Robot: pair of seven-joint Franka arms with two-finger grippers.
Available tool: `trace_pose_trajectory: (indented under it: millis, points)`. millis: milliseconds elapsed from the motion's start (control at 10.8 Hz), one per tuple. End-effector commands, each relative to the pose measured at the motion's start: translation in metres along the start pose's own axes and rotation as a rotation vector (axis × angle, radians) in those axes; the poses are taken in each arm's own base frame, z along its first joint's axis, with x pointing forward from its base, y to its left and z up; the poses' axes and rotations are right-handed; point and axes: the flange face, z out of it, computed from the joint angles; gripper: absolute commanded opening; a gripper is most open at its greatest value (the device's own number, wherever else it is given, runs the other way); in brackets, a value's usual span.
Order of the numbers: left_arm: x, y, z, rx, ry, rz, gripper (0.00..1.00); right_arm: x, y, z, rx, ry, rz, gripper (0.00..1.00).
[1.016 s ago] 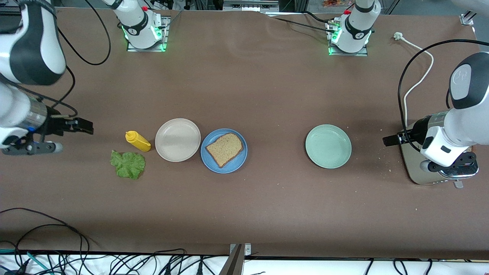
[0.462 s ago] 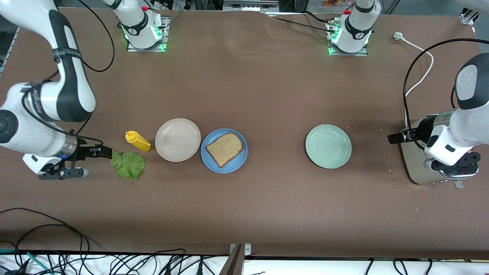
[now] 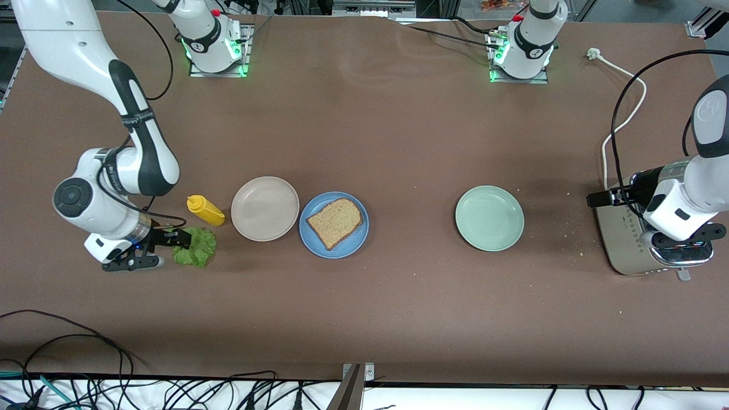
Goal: Make sandwich in blue plate with both arms
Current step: 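Grasp the green lettuce leaf with the right gripper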
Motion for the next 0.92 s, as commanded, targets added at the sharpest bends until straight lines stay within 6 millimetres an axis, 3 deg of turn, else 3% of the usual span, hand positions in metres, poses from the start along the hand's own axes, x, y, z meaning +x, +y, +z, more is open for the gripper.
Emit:
trace_pose_trajectory:
  millis: [0,370,462,554,739,832]
  points:
    - [-0.025,-0.014,0.001,0.025,0.03,0.037,0.95,-0.012,0.0,0.037,0.005,0.025,-0.012,1.0]
    - [-0.031,-0.023,-0.003,0.022,0.062,0.044,1.0,-0.026,0.003,0.055,0.005,0.022,-0.042,1.0]
    - [-0.031,-0.023,-0.004,0.022,0.065,0.042,1.0,-0.029,0.004,0.062,0.007,0.011,-0.04,0.96]
    - [-0.033,-0.023,-0.008,0.021,0.07,0.042,1.0,-0.031,0.004,0.066,0.007,0.003,-0.04,0.79]
    - [-0.036,-0.027,-0.013,0.02,0.078,0.038,1.0,-0.035,0.004,0.065,0.009,-0.003,-0.097,0.26]
    - [-0.037,-0.028,-0.015,0.021,0.081,0.037,1.0,-0.034,0.004,0.061,0.008,-0.001,-0.099,0.05]
